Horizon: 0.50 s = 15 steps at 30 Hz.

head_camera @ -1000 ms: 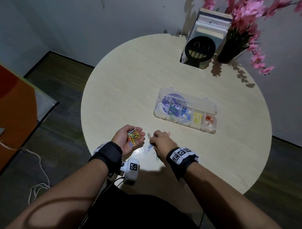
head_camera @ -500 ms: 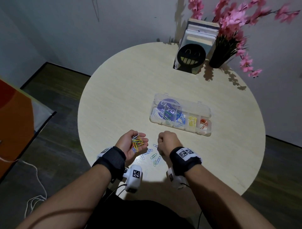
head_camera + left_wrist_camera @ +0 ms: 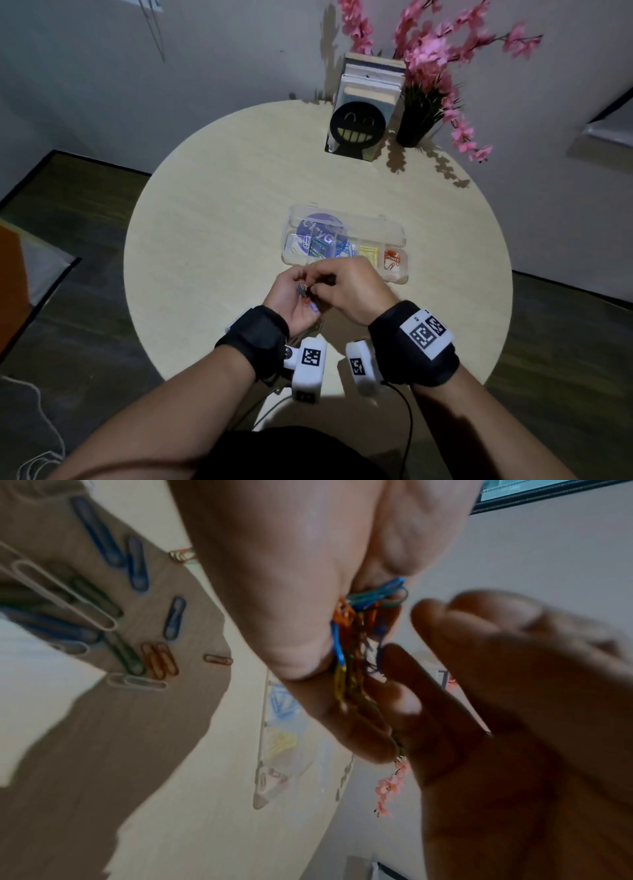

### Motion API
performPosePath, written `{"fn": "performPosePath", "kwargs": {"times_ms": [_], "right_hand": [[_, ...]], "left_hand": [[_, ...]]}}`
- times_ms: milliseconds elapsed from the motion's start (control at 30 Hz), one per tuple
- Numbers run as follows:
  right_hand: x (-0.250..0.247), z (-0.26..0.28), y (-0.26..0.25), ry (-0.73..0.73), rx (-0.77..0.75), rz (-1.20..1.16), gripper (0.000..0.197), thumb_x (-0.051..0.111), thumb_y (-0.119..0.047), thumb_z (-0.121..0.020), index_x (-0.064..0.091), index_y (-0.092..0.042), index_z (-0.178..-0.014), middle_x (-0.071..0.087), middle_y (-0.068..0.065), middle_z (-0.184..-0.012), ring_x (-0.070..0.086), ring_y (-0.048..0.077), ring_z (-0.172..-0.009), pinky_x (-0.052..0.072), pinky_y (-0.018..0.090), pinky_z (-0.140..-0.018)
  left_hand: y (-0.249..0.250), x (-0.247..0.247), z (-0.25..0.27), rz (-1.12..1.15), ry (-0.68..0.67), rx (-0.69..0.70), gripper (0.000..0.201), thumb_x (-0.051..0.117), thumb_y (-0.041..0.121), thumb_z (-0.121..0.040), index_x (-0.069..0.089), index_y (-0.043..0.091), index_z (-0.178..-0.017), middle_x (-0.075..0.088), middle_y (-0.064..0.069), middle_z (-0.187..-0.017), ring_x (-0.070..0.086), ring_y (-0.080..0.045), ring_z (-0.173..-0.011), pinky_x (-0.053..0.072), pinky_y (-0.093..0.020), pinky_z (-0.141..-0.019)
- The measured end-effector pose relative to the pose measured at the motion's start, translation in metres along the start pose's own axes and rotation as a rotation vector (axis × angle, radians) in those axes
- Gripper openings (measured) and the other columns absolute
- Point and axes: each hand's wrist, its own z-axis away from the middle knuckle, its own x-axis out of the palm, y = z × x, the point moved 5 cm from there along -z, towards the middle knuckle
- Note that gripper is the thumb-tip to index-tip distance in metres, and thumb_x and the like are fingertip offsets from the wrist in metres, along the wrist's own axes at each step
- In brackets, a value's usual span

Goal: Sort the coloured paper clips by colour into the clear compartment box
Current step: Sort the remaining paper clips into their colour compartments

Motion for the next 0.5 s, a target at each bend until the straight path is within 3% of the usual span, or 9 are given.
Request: {"fn": "performPosePath", "kwargs": {"times_ms": [67,133,200,267,333,400,500], "right_hand": [[-0.020,0.003,0.005,0.108,0.031,-0.101,0.015,0.066,-0.006,-0.078,0.071,-0.019,-0.083,0.073,0.002,-0.083,0.067,0.019,-0.078,0.054,0.030,-0.074],[-0.037,0.004,0.010,0.219,0.038,-0.134,0.015,0.067,-0.008,-0.078,0.068,-0.023,-0.076,0.071,0.003,-0.076,0.066,0.020,-0.070,0.052,0.030,-0.067],[-0.047,0.006,0.012,0.254,0.032,-0.099,0.025,0.068,-0.007,-0.077,0.065,-0.030,-0.069,0.068,-0.002,-0.073,0.060,0.008,-0.061,0.048,0.023,-0.061],[-0.048,0.006,0.013,0.232,0.019,-0.058,0.026,0.069,-0.004,-0.075,0.068,-0.029,-0.074,0.064,-0.009,-0.071,0.054,0.000,-0.058,0.044,0.017,-0.059],[-0.042,0.005,0.012,0.169,0.014,0.029,0.020,0.072,-0.007,-0.072,0.068,-0.025,-0.078,0.059,-0.009,-0.068,0.052,0.001,-0.059,0.044,0.020,-0.061],[-0.033,0.006,0.008,0.074,0.000,0.216,0.014,0.074,-0.017,-0.071,0.065,-0.023,-0.080,0.061,-0.005,-0.072,0.056,0.011,-0.067,0.048,0.030,-0.065],[-0.024,0.006,0.004,-0.011,-0.033,0.440,0.017,0.071,-0.025,-0.077,0.064,-0.019,-0.091,0.064,0.004,-0.093,0.059,0.024,-0.087,0.051,0.038,-0.072]], "left_hand": [[0.000,0.009,0.001,0.039,-0.039,0.012,0.029,0.038,0.009,-0.084,0.063,-0.005,-0.086,0.068,-0.020,-0.084,0.069,-0.028,-0.074,0.060,-0.037,-0.067],[0.001,0.015,0.001,0.066,-0.060,0.024,0.031,0.043,0.009,-0.082,0.065,-0.008,-0.093,0.067,-0.024,-0.097,0.070,-0.031,-0.082,0.056,-0.048,-0.081],[0.003,0.020,0.002,0.069,-0.063,0.027,0.036,0.042,0.011,-0.083,0.066,-0.010,-0.099,0.066,-0.026,-0.106,0.069,-0.034,-0.090,0.052,-0.052,-0.087],[0.004,0.023,0.002,0.087,-0.072,0.023,0.040,0.039,0.014,-0.086,0.066,-0.011,-0.102,0.067,-0.026,-0.102,0.069,-0.033,-0.086,0.056,-0.046,-0.081],[0.005,0.026,0.001,0.083,-0.080,0.027,0.038,0.040,0.015,-0.085,0.065,-0.008,-0.105,0.068,-0.023,-0.094,0.068,-0.031,-0.079,0.055,-0.037,-0.074],[0.008,0.028,0.001,0.051,-0.063,0.058,0.037,0.044,0.015,-0.081,0.067,-0.003,-0.104,0.069,-0.020,-0.096,0.067,-0.029,-0.082,0.051,-0.036,-0.073],[0.012,0.030,0.000,0.032,-0.056,0.080,0.036,0.044,0.015,-0.081,0.065,-0.003,-0.104,0.069,-0.022,-0.106,0.069,-0.029,-0.090,0.057,-0.037,-0.074]]}}
